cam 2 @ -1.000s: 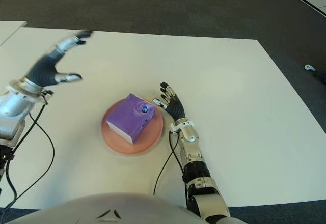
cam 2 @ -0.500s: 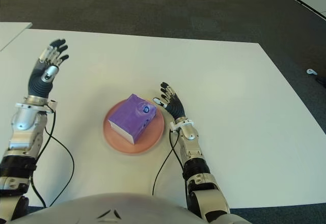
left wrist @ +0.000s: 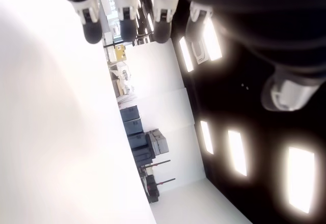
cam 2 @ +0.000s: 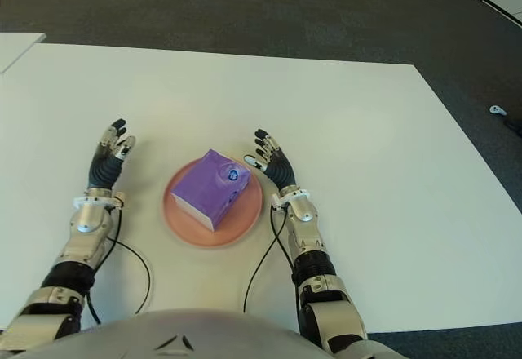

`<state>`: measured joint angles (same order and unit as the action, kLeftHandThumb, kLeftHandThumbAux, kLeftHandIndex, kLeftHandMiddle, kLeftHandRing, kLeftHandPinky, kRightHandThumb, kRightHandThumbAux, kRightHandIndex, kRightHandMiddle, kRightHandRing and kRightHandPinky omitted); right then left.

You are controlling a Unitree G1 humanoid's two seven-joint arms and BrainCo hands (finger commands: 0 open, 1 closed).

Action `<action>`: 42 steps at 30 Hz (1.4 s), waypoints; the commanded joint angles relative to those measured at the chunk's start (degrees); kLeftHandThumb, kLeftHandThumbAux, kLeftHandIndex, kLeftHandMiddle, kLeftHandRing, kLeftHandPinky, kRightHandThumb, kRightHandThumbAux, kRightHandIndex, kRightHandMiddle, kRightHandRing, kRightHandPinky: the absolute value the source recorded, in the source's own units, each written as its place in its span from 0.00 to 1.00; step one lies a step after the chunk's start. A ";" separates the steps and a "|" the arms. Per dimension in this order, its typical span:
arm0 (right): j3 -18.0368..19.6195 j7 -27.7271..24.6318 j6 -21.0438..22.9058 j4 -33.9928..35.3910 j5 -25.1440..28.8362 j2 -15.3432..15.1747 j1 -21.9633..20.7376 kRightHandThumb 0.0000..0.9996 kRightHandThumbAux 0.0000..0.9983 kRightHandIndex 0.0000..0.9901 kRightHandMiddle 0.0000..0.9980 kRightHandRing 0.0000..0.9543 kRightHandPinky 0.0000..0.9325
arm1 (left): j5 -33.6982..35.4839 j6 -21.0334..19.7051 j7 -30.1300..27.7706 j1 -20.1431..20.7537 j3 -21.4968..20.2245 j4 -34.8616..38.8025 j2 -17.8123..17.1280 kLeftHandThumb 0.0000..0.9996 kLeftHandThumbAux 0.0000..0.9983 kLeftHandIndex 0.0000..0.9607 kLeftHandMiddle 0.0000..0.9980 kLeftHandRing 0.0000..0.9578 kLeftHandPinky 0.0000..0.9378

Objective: Put the tissue paper into the plate.

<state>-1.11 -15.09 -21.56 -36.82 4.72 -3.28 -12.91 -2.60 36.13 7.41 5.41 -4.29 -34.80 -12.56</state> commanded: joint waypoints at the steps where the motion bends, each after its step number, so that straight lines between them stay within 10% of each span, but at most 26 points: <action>1: -0.10 0.54 8.99 -8.31 -1.17 -0.60 7.37 0.03 0.66 0.00 0.00 0.00 0.00 | -2.34 1.87 1.95 -1.22 0.77 0.12 2.75 0.00 0.37 0.00 0.00 0.00 0.00; 25: 0.11 7.05 7.33 6.88 -2.64 -0.06 13.73 0.00 0.68 0.00 0.00 0.00 0.00 | -5.84 4.16 1.55 -6.61 6.16 -6.42 9.88 0.00 0.36 0.00 0.00 0.00 0.00; 42: 0.30 7.10 4.70 13.83 -2.22 -0.01 18.76 0.00 0.67 0.00 0.00 0.00 0.00 | -4.29 4.39 -3.90 -5.53 6.35 -14.79 5.91 0.00 0.33 0.00 0.00 0.00 0.00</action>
<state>-0.97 -8.45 -19.62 -21.83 2.78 -3.45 -0.29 -4.39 40.64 4.18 7.54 0.80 -41.22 -6.21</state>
